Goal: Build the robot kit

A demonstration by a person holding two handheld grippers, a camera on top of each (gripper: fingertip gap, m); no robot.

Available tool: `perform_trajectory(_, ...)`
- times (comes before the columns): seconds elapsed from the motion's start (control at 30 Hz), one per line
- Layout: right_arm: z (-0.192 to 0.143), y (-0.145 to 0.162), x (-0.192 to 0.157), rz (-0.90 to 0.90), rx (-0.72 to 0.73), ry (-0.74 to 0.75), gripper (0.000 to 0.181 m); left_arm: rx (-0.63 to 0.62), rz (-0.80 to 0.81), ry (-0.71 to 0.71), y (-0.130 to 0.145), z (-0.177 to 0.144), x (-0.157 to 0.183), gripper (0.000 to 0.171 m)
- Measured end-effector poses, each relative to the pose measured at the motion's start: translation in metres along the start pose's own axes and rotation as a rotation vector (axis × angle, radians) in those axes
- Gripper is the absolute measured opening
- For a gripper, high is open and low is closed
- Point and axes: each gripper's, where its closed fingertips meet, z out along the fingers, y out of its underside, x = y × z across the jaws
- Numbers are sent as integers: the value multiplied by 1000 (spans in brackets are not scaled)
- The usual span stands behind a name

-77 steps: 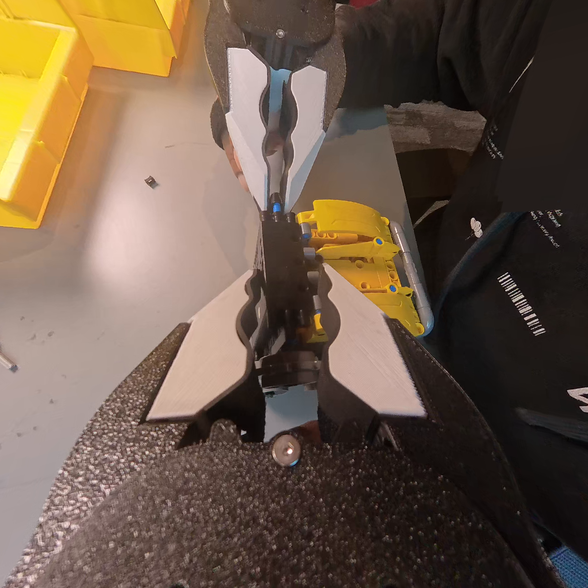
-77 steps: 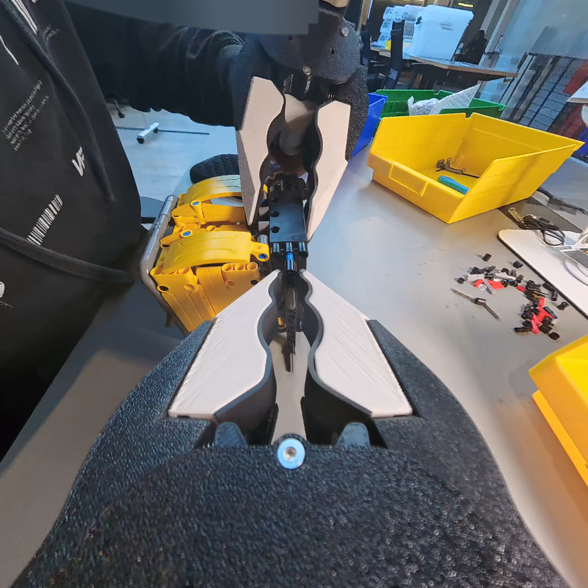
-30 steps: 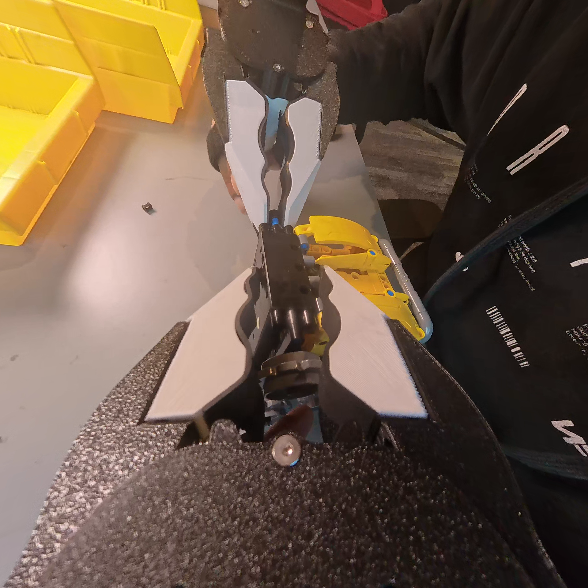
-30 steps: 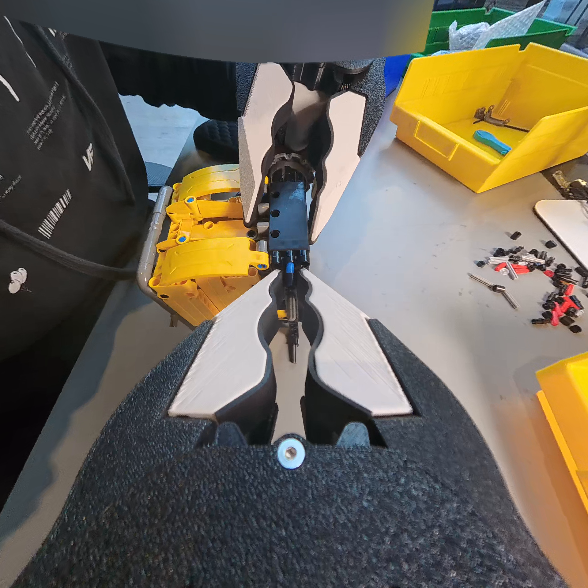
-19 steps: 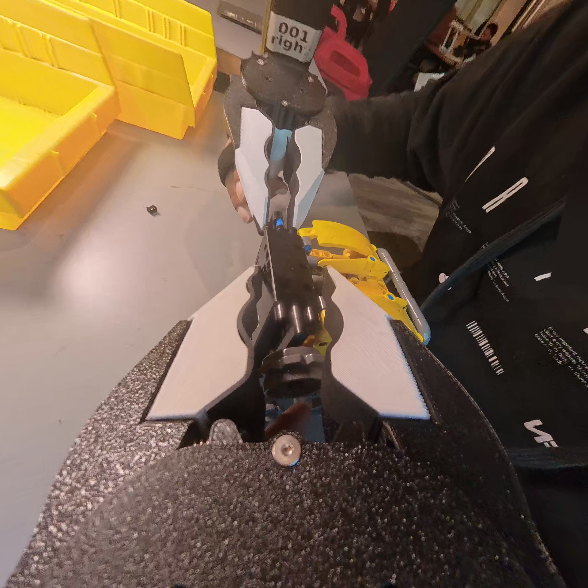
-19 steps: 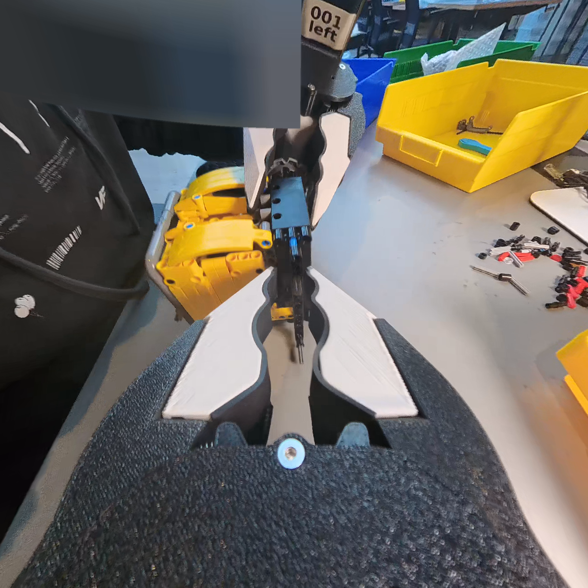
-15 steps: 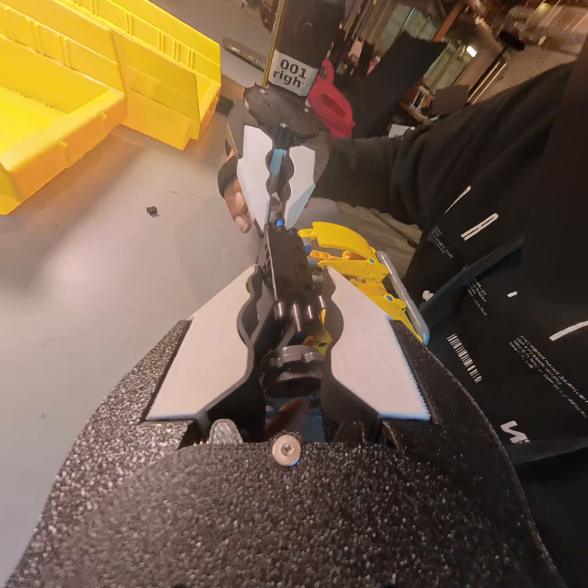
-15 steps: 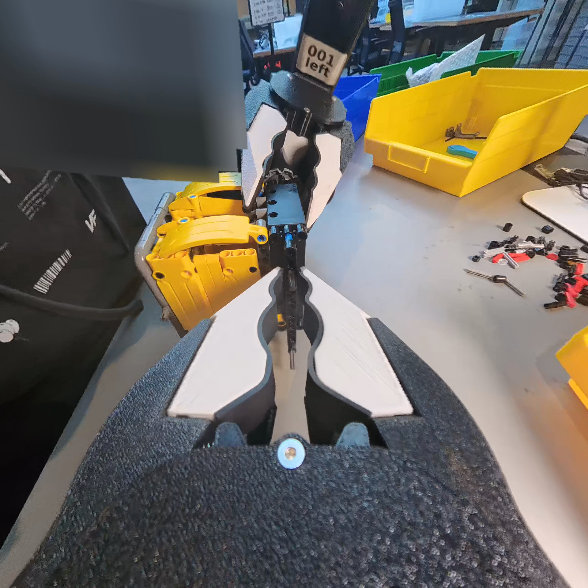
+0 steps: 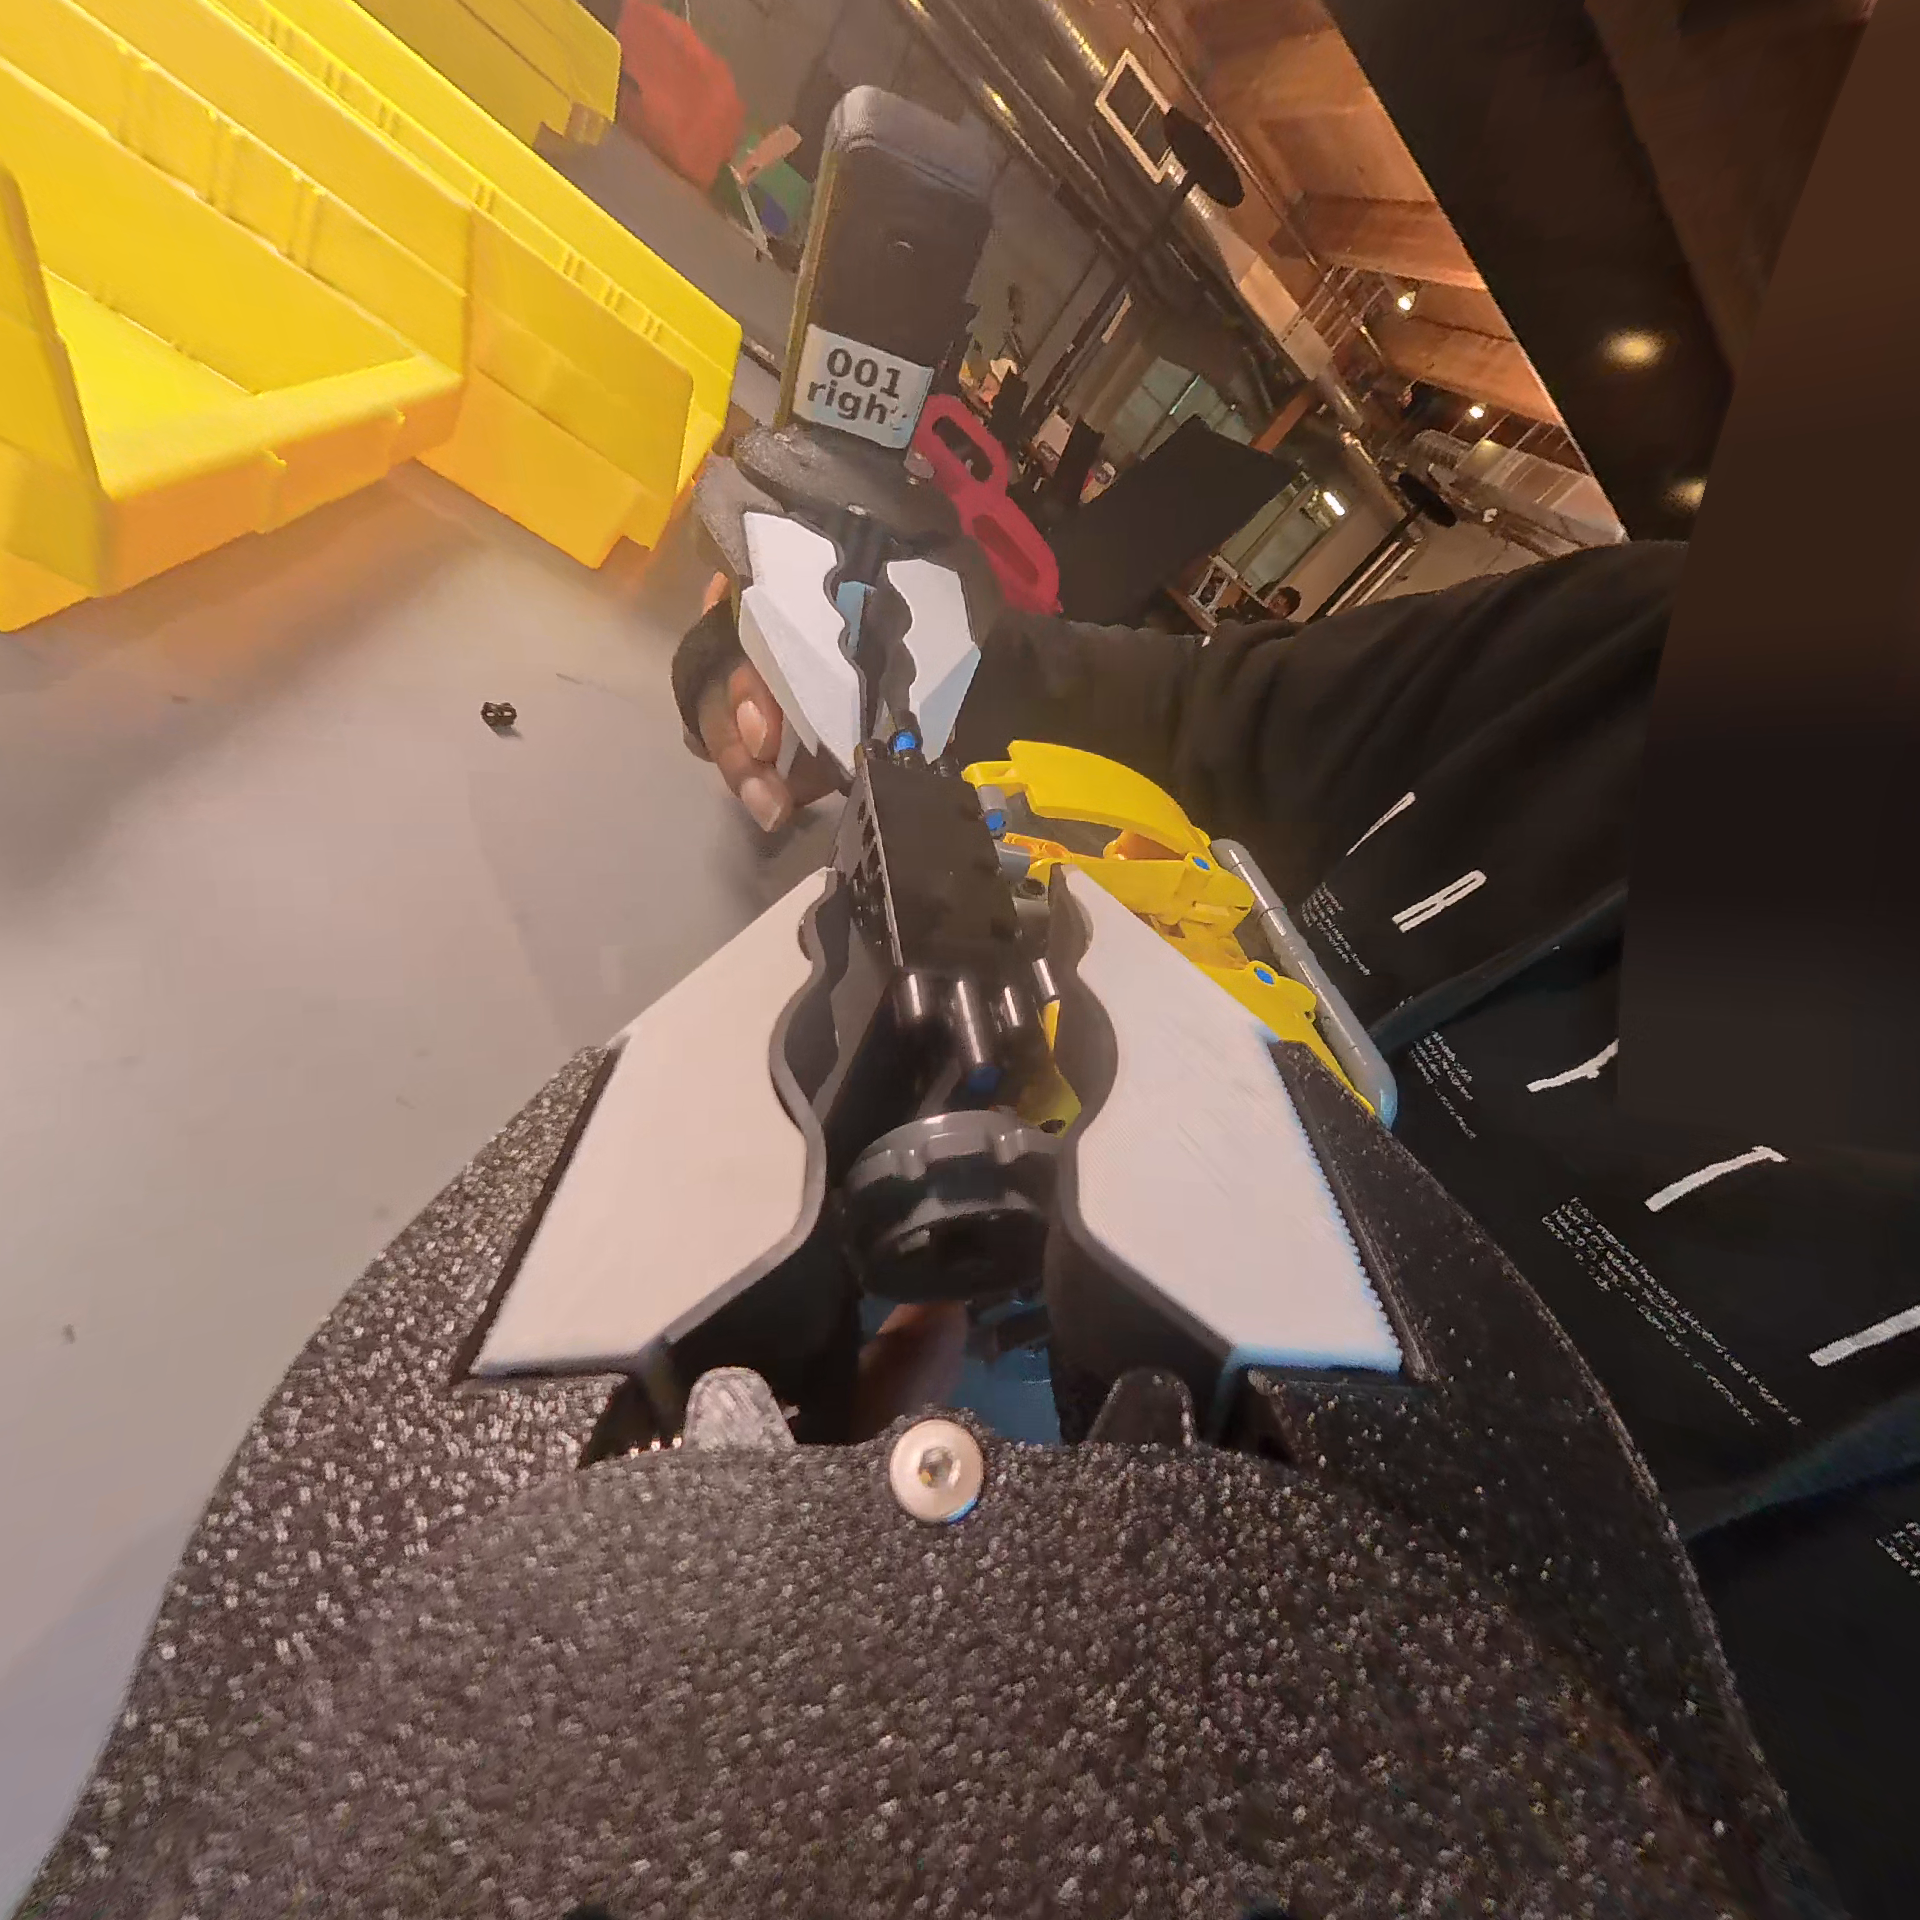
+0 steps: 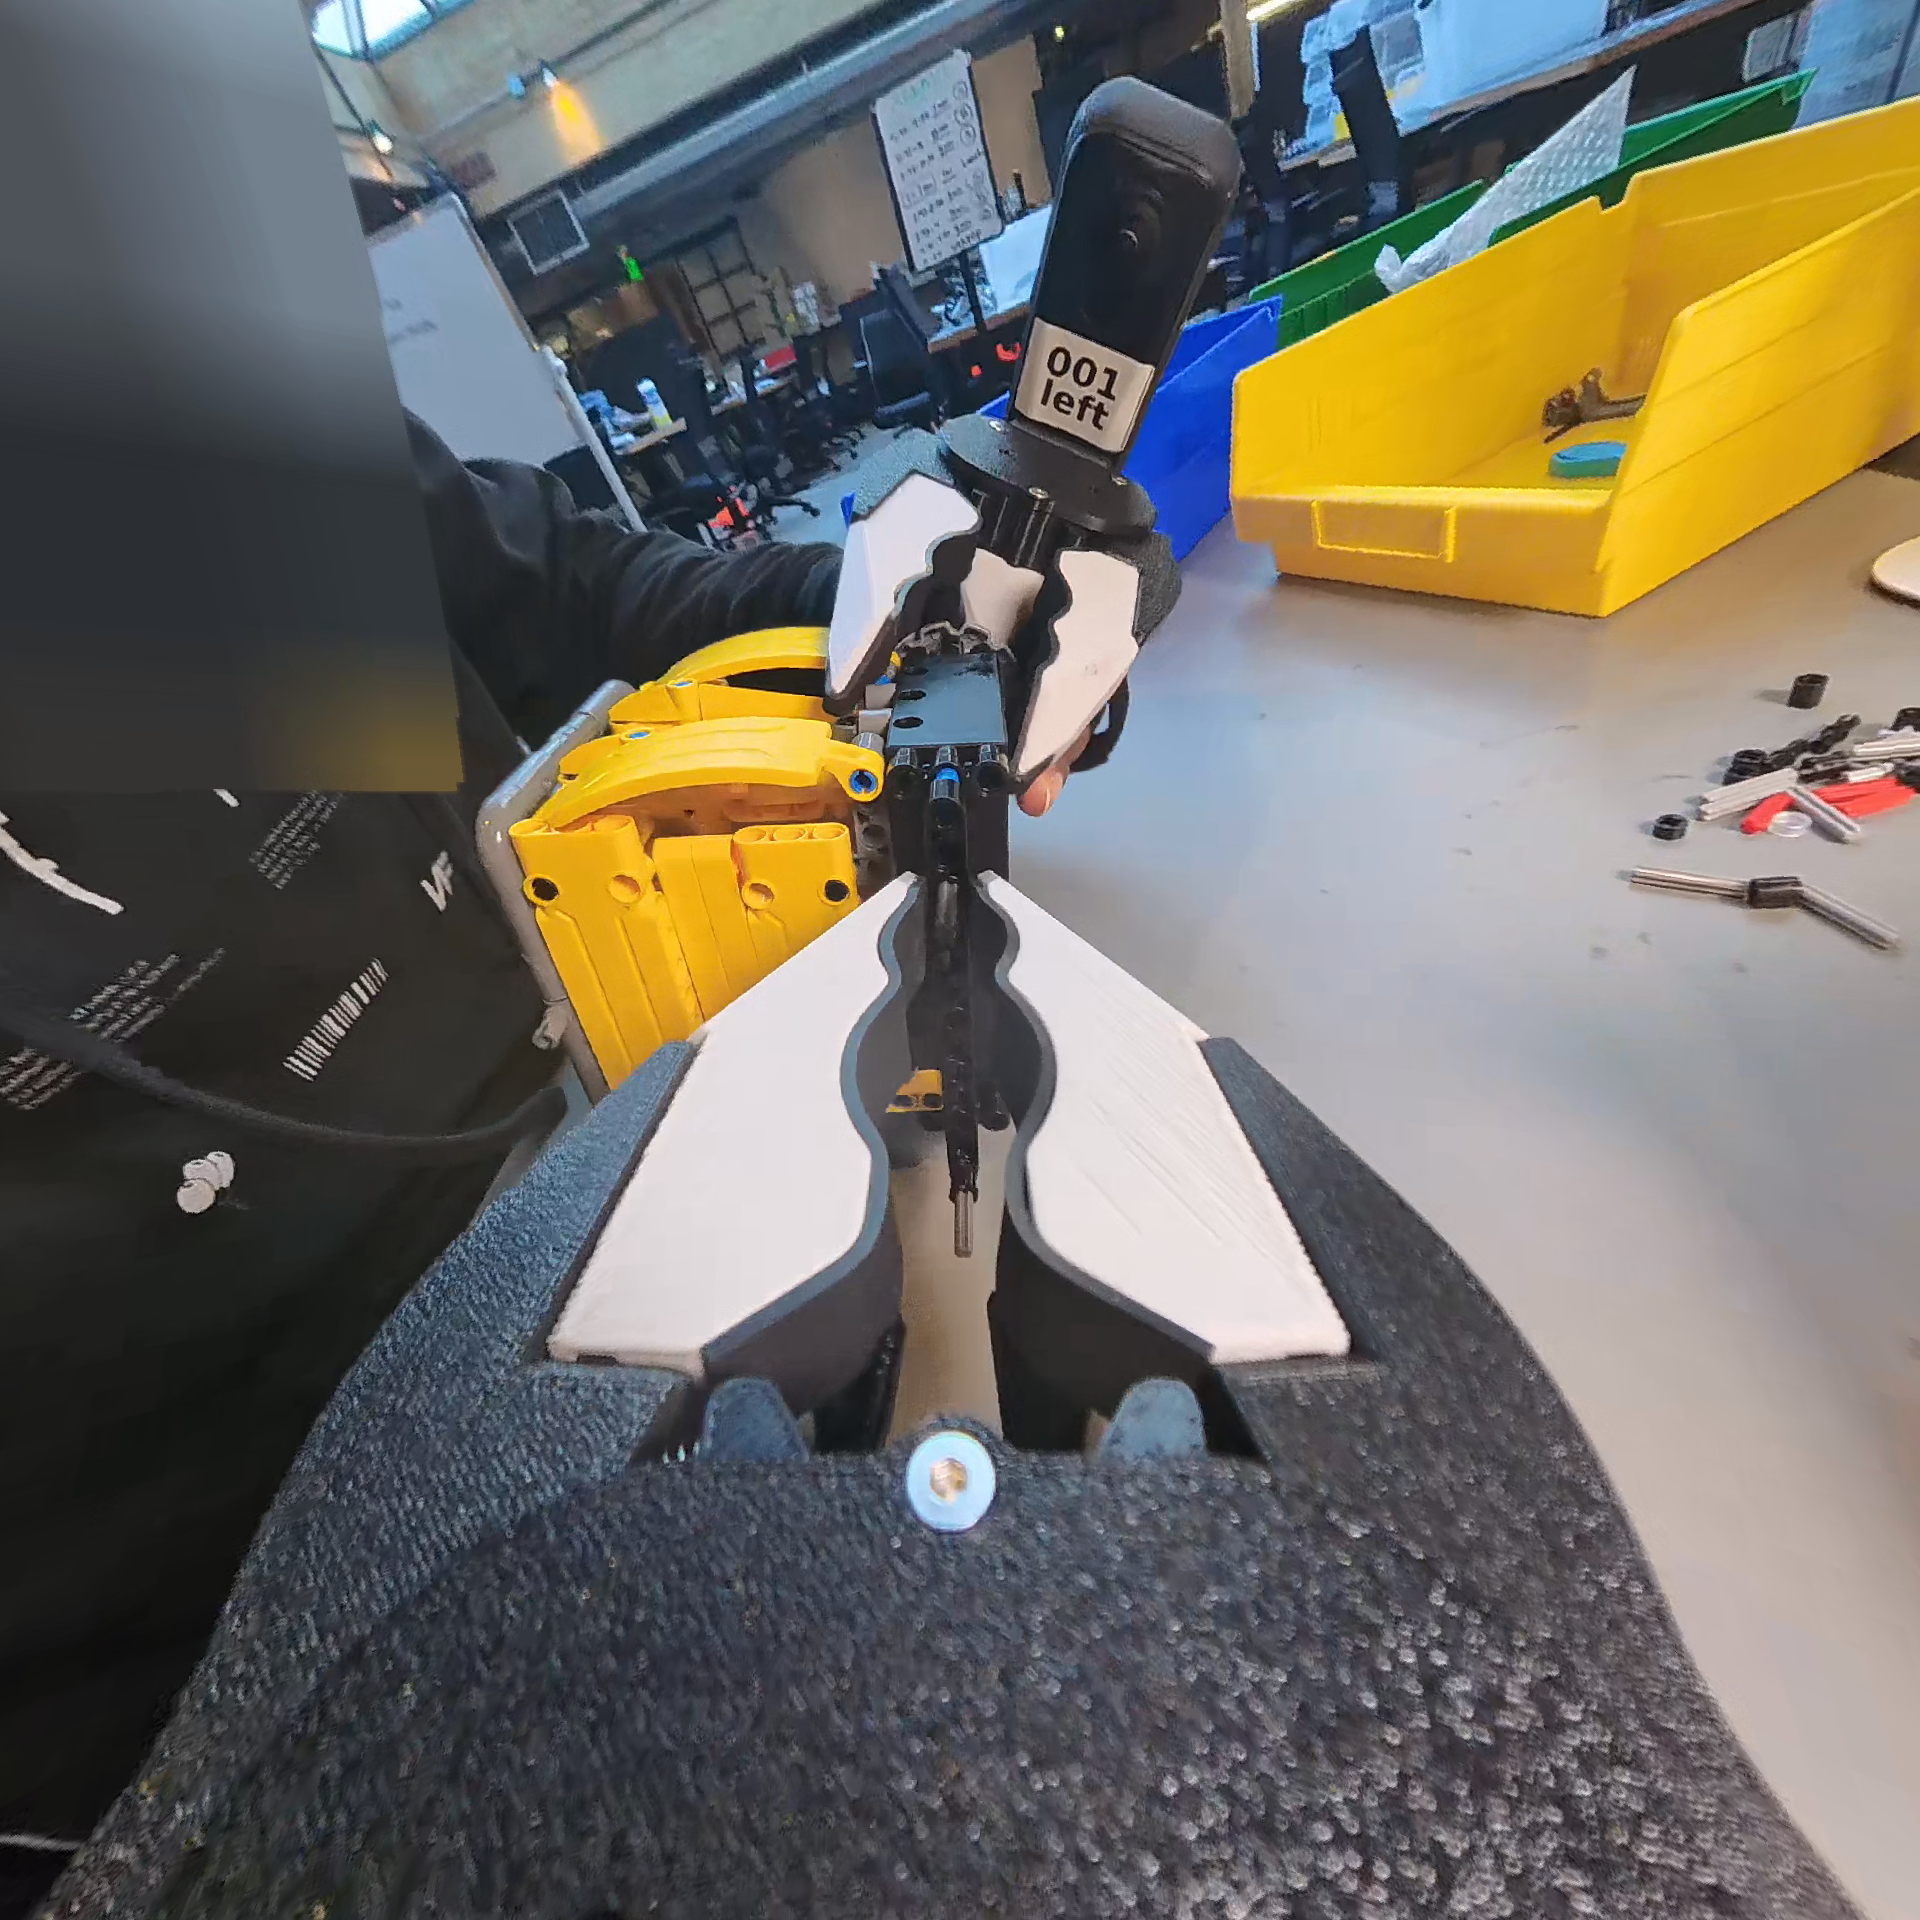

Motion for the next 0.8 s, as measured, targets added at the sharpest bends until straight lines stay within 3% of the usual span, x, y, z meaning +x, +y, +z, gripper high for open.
perform_trajectory(0.3, 0, 0, 4, 89, 61, -91, 7, 39, -5, 11, -2, -1, -2, 36)
perform_trajectory(0.8, 2, -7, 1, 36, 58, -127, 6, 91, 19, 23, -5, -2, 0, 34)
